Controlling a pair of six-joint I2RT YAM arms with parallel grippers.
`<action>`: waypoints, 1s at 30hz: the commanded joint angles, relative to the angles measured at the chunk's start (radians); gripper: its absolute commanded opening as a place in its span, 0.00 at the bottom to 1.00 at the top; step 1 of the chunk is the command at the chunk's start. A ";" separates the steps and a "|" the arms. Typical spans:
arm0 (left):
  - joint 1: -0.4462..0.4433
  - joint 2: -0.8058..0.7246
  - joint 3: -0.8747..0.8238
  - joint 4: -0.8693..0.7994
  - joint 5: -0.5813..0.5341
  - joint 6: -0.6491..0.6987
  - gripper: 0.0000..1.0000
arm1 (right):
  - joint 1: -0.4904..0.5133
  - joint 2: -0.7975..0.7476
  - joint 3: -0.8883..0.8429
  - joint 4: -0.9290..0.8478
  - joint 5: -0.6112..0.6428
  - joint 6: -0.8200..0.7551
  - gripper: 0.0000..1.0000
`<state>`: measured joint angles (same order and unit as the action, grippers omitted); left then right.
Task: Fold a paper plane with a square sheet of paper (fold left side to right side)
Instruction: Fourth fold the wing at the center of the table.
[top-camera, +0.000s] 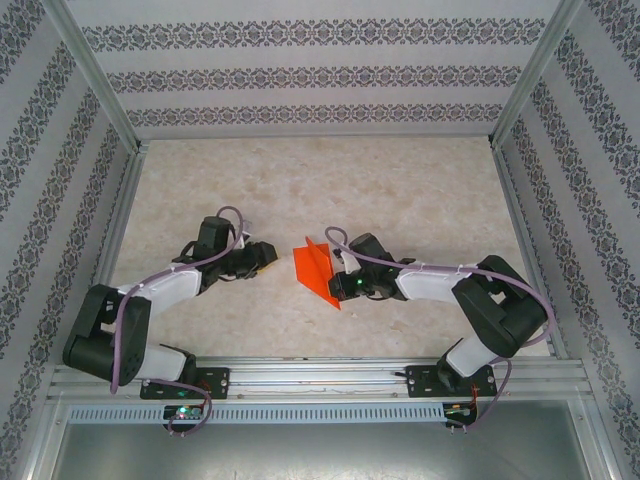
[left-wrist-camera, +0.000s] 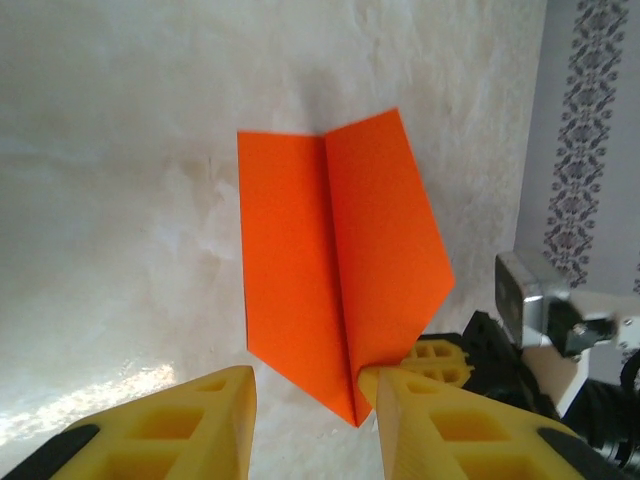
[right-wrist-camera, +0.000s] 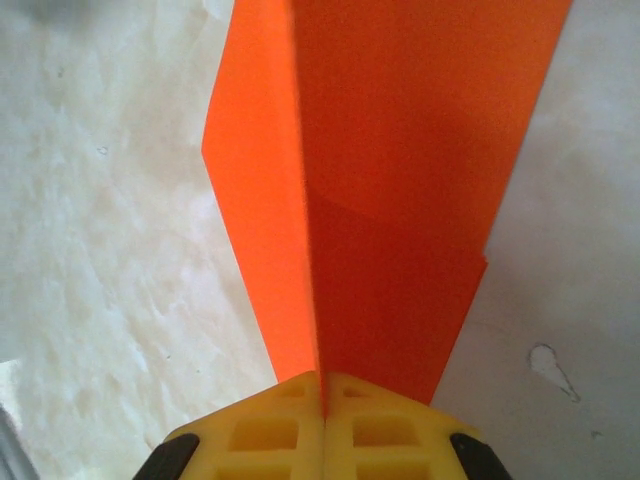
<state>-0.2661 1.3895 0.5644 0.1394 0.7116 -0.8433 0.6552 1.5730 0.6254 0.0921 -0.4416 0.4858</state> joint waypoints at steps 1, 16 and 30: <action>-0.044 0.034 0.009 0.068 0.018 -0.024 0.37 | -0.021 0.019 -0.023 0.072 -0.095 0.022 0.00; -0.224 0.226 0.117 0.144 -0.032 -0.063 0.42 | -0.060 0.088 -0.023 0.118 -0.186 0.027 0.00; -0.276 0.357 0.236 0.046 -0.076 -0.024 0.43 | -0.068 0.107 -0.023 0.133 -0.206 0.034 0.00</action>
<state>-0.5255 1.7241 0.7681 0.2310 0.6575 -0.8932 0.5949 1.6634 0.6128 0.2039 -0.6231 0.5209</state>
